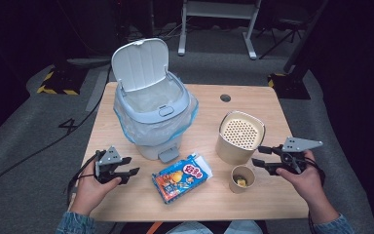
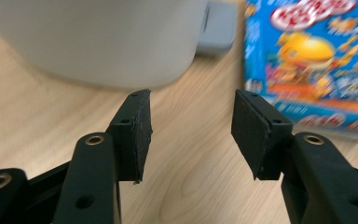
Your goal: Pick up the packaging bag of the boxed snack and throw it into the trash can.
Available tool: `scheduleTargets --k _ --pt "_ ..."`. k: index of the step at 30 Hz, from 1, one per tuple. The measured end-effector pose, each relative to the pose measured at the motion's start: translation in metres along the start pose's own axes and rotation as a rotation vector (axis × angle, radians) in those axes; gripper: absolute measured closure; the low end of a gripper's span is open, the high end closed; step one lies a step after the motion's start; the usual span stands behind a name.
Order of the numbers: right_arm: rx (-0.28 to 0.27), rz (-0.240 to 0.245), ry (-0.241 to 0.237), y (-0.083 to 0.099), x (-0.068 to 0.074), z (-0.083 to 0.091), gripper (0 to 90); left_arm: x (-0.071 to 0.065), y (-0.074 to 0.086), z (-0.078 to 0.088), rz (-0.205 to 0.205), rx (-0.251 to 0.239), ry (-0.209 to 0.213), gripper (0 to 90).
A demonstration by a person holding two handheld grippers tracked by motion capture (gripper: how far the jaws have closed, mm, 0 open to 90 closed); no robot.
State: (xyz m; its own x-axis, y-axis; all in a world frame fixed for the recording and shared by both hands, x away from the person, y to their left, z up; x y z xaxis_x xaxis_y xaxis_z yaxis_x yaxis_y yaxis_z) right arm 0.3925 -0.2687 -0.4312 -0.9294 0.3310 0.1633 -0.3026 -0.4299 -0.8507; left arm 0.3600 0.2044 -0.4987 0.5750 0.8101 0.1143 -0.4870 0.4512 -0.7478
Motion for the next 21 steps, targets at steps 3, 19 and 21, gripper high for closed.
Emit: scheduleTargets --k 3,19,21 --pt "0.017 0.034 -0.025 -0.013 0.008 -0.006 43.4 0.002 0.013 -0.007 0.013 0.026 -0.009 48.4" --pt "0.095 0.109 -0.169 -0.038 0.038 -0.068 38.4 0.005 0.038 -0.024 -0.002 0.084 -0.047 46.7" --pt "0.118 0.128 -0.174 -0.04 0.042 -0.076 37.4 0.005 0.037 -0.026 0.0 0.07 -0.045 45.9"
Point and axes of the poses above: each handheld gripper's, and its own axes: z roughly backward along the jaws, y roughly out of its underside, x roughly to its left, the point moved 6 cm from there along -z, roughly forward along the jaws, and after that the axes turned 15 degrees about -y, right-handed, at the moved point
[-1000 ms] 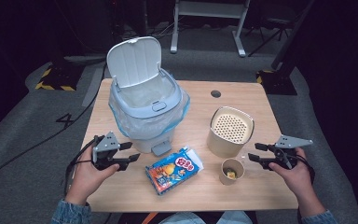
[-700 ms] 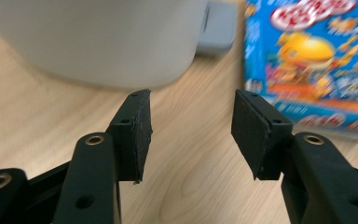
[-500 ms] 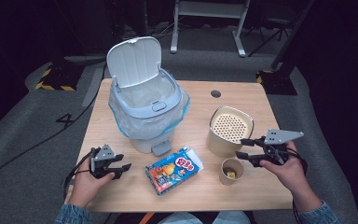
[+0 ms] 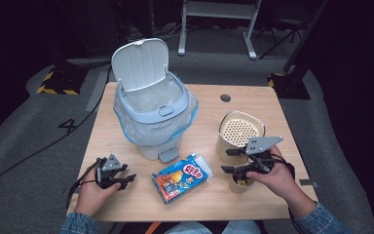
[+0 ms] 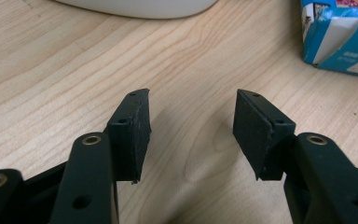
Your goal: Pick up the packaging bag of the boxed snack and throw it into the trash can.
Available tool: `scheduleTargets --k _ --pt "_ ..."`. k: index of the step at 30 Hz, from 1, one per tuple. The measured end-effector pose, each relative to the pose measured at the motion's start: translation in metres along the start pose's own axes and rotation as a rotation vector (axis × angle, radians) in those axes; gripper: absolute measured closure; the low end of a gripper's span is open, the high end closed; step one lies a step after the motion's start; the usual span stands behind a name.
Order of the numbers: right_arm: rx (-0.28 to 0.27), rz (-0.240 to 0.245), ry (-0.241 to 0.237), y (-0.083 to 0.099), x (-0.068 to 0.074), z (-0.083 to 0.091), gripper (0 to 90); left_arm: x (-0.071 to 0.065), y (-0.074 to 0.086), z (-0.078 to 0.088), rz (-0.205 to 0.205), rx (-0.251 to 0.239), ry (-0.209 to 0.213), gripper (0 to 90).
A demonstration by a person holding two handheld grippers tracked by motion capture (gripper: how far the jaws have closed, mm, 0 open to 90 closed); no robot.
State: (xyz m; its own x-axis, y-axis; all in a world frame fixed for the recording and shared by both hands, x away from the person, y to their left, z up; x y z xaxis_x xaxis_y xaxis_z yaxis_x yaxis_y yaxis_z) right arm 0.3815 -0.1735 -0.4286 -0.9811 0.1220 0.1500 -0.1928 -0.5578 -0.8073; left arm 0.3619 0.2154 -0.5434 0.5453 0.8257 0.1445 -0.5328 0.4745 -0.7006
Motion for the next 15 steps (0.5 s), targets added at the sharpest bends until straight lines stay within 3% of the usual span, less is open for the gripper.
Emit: scheduleTargets --k 3,7,9,15 --pt "0.042 0.018 -0.002 -0.004 0.003 -0.012 37.1 0.0 0.0 -0.002 -0.012 -0.028 -0.007 44.4" --pt "0.09 0.033 -0.025 -0.009 0.006 -0.027 36.7 0.0 0.0 -0.002 -0.013 -0.029 -0.004 44.0" --pt "0.161 0.065 -0.022 -0.01 0.008 -0.038 36.5 0.0 0.0 -0.003 -0.018 -0.029 -0.004 44.0" --pt "0.239 0.099 -0.046 -0.01 0.012 -0.056 37.9 0.0 -0.001 -0.004 -0.022 -0.031 -0.003 43.9"
Point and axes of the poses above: each handheld gripper's, and its own axes: z roughly backward along the jaws, y roughly out of its underside, x roughly to its left, the point moved 6 cm from there along -z, roughly forward along the jaws, and after that the axes turned 15 degrees about -y, right-handed, at the moved point
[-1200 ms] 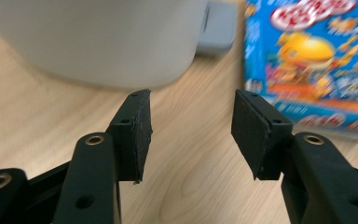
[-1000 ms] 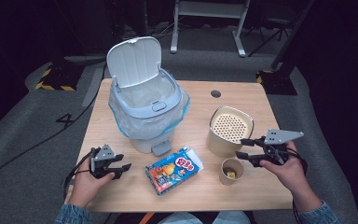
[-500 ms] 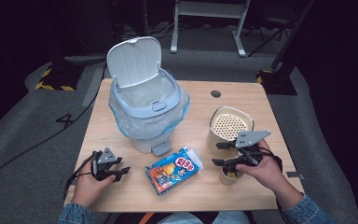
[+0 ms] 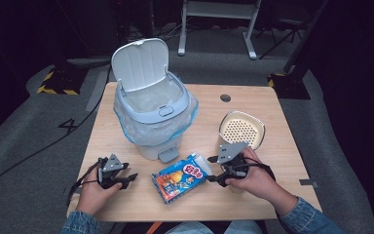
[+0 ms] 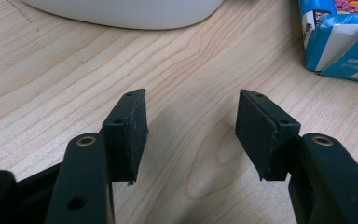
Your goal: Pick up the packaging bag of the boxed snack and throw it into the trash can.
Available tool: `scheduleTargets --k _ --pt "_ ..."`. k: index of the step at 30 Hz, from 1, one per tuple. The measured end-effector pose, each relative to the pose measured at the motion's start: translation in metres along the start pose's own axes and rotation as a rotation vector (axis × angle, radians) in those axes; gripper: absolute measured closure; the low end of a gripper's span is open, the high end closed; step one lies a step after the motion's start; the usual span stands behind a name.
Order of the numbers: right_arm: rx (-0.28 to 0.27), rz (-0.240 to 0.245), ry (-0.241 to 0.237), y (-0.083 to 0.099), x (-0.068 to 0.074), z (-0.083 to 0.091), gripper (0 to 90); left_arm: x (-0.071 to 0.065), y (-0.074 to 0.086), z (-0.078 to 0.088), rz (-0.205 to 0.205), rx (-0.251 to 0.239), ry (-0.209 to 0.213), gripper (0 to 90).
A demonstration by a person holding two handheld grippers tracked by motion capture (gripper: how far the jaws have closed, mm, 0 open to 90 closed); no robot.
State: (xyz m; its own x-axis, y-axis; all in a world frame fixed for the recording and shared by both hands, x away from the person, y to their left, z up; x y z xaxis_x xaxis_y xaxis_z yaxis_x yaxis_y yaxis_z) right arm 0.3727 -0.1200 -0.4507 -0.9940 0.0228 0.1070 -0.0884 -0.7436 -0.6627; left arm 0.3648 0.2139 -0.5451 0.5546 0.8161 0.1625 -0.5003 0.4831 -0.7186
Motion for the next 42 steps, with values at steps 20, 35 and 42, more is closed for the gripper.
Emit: scheduleTargets --k 20,35,42 --pt "0.195 0.0 -0.045 -0.003 -0.004 -0.042 36.7 0.0 -0.001 -0.001 0.028 0.002 0.008 44.1" --pt "0.284 -0.003 -0.065 0.002 -0.007 -0.057 43.9 0.001 -0.002 -0.002 0.028 0.001 0.015 44.0" --pt "0.346 0.021 -0.055 0.003 -0.006 -0.062 53.0 0.001 -0.003 -0.002 0.026 0.001 0.014 44.0"
Point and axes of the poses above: each handheld gripper's, and its own axes: z roughly backward along the jaws, y roughly out of its underside, x roughly to its left, the point moved 6 cm from there along -z, roughly forward along the jaws, and after that the axes turned 15 degrees about -y, right-handed, at the moved point
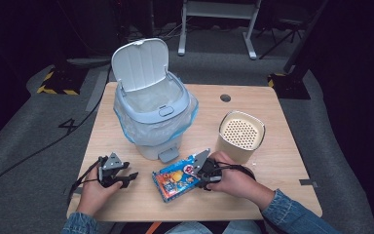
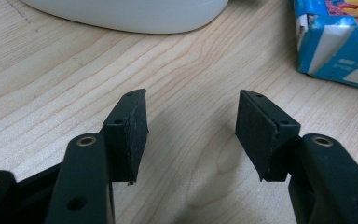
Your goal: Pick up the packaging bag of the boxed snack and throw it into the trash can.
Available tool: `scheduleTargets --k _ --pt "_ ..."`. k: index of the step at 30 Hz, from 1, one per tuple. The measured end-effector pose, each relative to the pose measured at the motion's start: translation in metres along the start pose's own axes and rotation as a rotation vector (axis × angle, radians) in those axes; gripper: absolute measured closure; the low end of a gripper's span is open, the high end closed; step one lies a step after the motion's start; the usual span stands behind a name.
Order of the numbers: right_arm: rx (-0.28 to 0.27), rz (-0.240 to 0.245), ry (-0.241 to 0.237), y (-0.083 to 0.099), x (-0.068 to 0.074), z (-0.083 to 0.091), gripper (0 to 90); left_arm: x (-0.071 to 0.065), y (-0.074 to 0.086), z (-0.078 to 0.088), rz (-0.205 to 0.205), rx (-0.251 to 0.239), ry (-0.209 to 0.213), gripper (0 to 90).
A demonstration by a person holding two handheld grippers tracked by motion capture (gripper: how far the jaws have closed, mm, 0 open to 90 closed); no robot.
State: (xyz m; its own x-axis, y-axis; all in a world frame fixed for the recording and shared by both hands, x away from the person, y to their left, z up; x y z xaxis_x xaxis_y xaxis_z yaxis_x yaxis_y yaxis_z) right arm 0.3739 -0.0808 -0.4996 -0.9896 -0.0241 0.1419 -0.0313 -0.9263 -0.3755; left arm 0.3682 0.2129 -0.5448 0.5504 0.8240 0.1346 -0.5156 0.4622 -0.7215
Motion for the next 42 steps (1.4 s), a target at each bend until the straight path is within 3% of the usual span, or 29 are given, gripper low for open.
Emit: scheduleTargets --k 6,14,19,26,34,42 --pt "0.061 0.042 0.008 -0.001 0.001 -0.002 69.9 0.0 0.0 0.0 0.001 0.0 -0.001 44.0" --pt "0.08 0.071 0.006 -0.002 0.001 -0.005 81.3 0.0 0.0 0.0 0.005 0.0 0.0 44.0" --pt "0.068 0.1 -0.024 -0.006 0.011 -0.004 89.0 0.0 0.0 0.0 0.005 0.0 0.0 43.9" --pt "-0.021 0.086 -0.054 -0.01 0.022 0.018 90.0 0.0 0.0 0.0 0.013 0.0 0.004 44.0" --pt "-0.185 0.06 -0.104 -0.005 0.032 0.051 90.0 0.001 -0.001 0.0 0.014 0.001 0.006 44.0" --pt "-0.285 0.034 -0.108 0.001 0.037 0.076 90.0 0.001 -0.001 -0.001 0.02 0.001 0.011 44.0"
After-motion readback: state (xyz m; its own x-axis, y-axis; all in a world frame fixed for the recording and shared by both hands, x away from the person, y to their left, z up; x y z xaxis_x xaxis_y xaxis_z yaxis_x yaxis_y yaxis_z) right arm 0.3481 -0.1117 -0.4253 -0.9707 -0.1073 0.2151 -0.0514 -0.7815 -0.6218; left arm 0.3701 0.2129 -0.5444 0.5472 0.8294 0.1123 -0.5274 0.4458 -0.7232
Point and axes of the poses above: each handheld gripper's, and its own axes: z roughly backward along the jaws, y roughly out of its underside, x roughly to its left, the point moved 6 cm from there along -z, roughly forward along the jaws, and after that the axes turned 15 degrees about -y, right-handed, at the moved point
